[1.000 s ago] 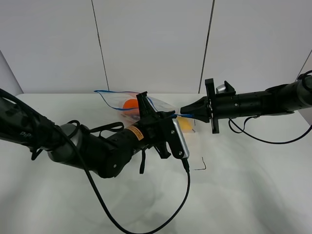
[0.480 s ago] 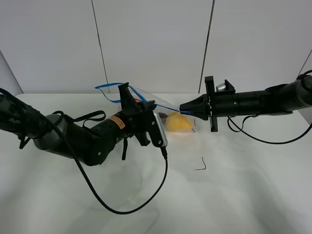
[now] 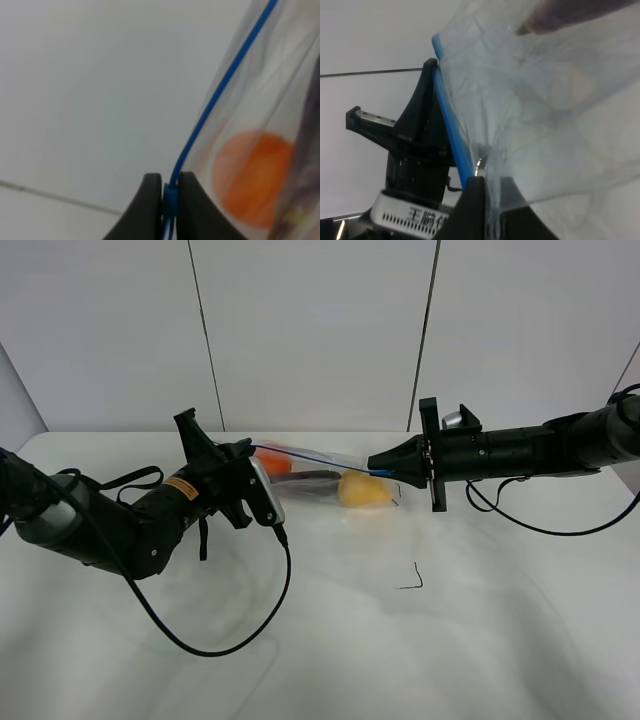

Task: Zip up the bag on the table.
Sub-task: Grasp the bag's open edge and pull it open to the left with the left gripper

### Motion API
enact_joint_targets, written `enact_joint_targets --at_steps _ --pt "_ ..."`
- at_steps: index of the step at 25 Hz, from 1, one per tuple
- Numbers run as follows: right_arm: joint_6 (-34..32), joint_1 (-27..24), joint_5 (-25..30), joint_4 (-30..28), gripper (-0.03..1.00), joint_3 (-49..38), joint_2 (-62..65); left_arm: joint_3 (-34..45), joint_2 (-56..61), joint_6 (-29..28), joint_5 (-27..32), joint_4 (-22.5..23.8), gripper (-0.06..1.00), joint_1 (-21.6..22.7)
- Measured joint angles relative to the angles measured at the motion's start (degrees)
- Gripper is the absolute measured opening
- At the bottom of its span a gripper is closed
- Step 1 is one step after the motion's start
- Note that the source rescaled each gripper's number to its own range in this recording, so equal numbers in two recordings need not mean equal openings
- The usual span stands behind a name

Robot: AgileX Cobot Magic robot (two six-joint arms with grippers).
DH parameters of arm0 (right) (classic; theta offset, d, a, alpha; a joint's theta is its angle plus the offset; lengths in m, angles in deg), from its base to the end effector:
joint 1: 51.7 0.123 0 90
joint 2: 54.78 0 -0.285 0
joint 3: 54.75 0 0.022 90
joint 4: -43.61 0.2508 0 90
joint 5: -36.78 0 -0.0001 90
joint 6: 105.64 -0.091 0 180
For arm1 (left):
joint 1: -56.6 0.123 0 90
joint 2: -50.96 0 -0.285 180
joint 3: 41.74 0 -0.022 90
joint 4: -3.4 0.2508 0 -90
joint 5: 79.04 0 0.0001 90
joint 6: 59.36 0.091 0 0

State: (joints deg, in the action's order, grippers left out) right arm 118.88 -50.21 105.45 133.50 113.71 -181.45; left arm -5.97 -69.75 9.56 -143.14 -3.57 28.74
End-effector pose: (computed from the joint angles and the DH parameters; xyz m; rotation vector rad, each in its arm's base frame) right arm 0.3733 0.0945 0.1545 0.3082 2.3950 1.8170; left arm 0.3195 -0.1577 0.1427 1.1422 1.1884 0.5978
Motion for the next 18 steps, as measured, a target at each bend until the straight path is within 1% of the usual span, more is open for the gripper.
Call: enact_joint_targets --at_steps 13,18 --pt "0.0 0.0 0.1 -0.3 0.00 0.0 0.0 0.9 0.0 0.0 -0.7 0.4 0.00 9.3" --pt "0.0 0.0 0.1 -0.5 0.00 0.0 0.0 0.9 0.0 0.0 -0.7 -1.1 0.00 10.5"
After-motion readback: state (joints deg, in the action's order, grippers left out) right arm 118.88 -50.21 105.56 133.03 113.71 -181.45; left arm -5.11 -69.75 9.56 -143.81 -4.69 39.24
